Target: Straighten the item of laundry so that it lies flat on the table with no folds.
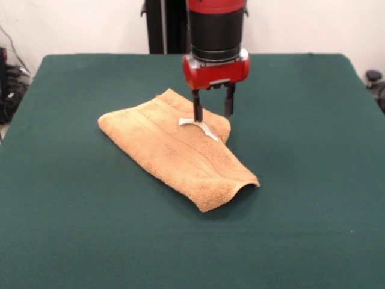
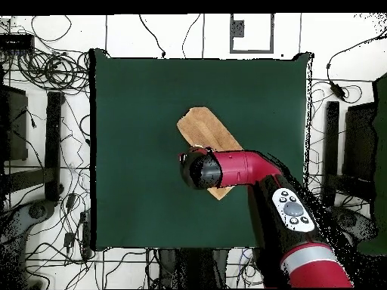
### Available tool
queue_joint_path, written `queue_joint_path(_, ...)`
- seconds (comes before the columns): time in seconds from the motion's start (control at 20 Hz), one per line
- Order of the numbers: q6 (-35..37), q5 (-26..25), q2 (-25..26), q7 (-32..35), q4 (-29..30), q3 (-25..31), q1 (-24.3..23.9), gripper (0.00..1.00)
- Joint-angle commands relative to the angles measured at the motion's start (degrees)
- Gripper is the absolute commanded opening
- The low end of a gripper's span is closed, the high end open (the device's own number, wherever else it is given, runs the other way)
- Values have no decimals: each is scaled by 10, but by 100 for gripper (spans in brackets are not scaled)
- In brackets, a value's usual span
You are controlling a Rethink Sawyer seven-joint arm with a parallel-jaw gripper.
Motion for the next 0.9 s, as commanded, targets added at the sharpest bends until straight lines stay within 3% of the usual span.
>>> queue_joint_path(0.05,-18,-12,51,59,-22,-4,26,100)
queue_joint_path(0.9,-39,-18,71,65,-31,-32,40,100)
